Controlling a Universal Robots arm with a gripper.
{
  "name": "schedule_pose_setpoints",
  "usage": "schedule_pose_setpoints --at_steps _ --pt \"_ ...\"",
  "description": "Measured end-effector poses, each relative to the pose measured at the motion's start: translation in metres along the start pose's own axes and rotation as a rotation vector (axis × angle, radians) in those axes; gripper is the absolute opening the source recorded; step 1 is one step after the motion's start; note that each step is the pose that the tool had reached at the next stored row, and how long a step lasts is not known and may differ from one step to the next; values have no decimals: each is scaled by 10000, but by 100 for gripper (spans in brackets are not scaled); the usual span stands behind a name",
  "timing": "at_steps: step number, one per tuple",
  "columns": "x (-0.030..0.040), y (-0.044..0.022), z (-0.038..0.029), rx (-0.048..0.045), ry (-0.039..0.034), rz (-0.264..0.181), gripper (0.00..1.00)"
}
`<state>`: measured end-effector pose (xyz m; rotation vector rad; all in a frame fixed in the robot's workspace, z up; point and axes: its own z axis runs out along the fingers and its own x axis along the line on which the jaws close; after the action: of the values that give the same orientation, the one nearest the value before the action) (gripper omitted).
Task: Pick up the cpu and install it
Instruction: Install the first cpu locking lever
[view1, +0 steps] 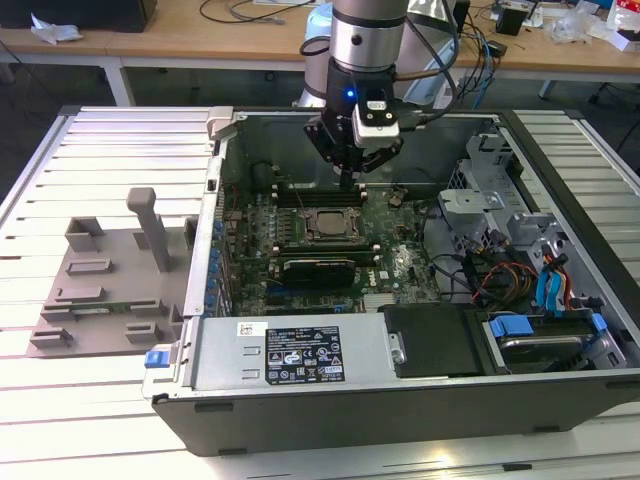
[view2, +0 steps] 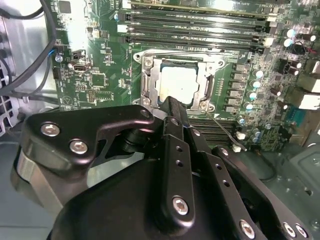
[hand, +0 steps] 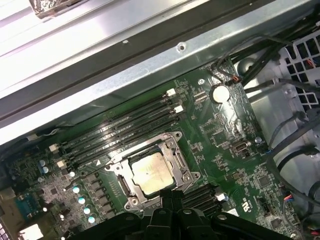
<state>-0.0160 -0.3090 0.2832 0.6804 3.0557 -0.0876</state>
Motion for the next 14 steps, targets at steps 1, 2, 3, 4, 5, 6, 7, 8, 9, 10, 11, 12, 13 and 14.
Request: schedule_pose_setpoints --at_steps 1,2,3,4,5,6,7,8,9,10,11,12,13,14 --pt "0 0 0 -1 -4 -74 11" --pt "0 0 0 -3 -7 -129 11" --pt "0 0 0 -5 -14 -255 11" --pt "0 0 0 -7 -18 -347 11" --pt "0 0 0 -9 -24 -451 11" --pt "0 0 0 -10 -26 -499 11" --pt "0 0 0 -12 -30 -576 11" --pt "0 0 0 -14 -34 -638 11" --pt "0 0 0 -14 -36 -683 11" --pt "0 0 0 -16 -41 -769 11" --pt "0 0 0 -18 -45 -852 11" --pt "0 0 0 -21 -53 -995 11" --pt "0 0 0 -24 -58 -1106 11" --pt "0 0 0 -26 -65 -1236 11"
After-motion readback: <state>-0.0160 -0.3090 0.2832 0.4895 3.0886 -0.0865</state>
